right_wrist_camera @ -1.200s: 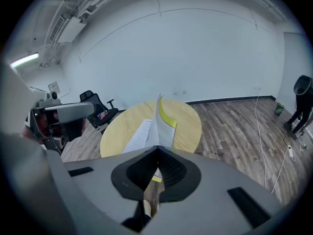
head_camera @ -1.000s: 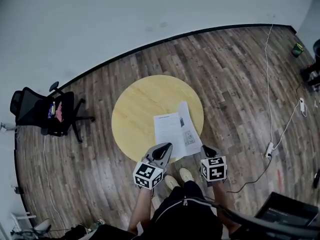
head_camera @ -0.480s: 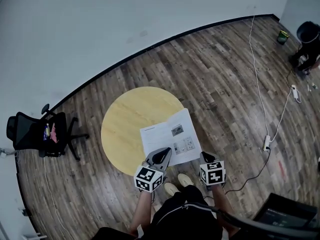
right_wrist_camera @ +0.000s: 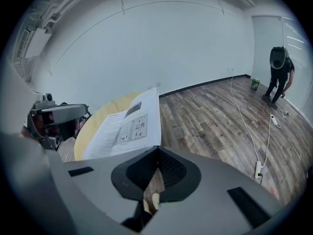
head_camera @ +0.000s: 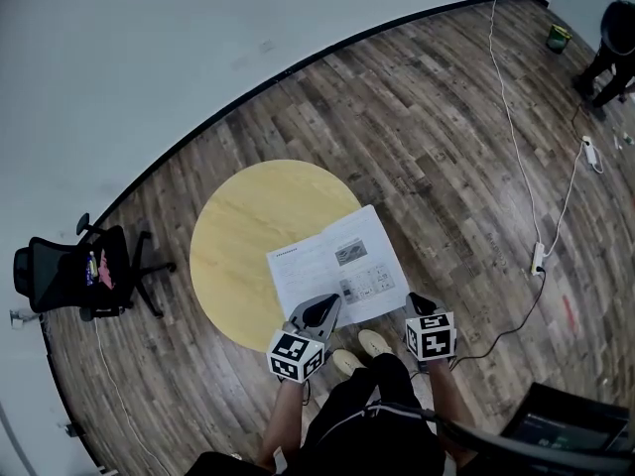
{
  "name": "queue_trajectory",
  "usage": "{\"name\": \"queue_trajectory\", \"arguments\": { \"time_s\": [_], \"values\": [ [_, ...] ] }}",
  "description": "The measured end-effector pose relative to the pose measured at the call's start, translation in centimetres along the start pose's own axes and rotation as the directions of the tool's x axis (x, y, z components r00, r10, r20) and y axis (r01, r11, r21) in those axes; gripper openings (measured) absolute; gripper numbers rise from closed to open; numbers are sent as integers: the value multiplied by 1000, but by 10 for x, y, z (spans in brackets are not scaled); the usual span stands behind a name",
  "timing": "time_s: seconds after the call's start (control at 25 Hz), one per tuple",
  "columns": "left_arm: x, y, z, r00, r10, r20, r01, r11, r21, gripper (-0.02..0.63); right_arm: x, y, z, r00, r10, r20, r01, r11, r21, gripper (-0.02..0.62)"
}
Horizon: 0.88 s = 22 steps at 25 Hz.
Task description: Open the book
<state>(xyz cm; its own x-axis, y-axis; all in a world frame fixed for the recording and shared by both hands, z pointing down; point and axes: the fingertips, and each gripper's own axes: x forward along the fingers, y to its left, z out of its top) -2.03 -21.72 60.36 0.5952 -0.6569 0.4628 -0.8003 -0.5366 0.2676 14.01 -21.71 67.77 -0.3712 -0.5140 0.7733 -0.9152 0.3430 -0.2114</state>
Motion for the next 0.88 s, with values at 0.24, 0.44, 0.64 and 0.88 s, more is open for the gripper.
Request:
{"name": "queue_trajectory", "arguments": {
  "time_s": [0.24, 0.44, 0.64, 0.88],
  "values": [
    [12, 18, -32, 998, 23, -57, -26, 998, -51, 0, 27, -13, -15, 999, -4, -53, 4, 1000, 0, 8],
    [21, 30, -54, 995, 32, -95, -40, 996, -82, 0, 50, -16, -28, 995, 0, -95, -1, 1000, -3, 8],
    [25, 40, -66, 993, 33, -116, -44, 995, -90, 0, 67, -18, -41, 992, 10, -124, -8, 1000, 15, 8],
    [25, 48, -76, 989, 43, -139, -57, 994, -92, 0, 79, -20, -52, 990, 12, -142, -8, 1000, 29, 8]
  ]
}}
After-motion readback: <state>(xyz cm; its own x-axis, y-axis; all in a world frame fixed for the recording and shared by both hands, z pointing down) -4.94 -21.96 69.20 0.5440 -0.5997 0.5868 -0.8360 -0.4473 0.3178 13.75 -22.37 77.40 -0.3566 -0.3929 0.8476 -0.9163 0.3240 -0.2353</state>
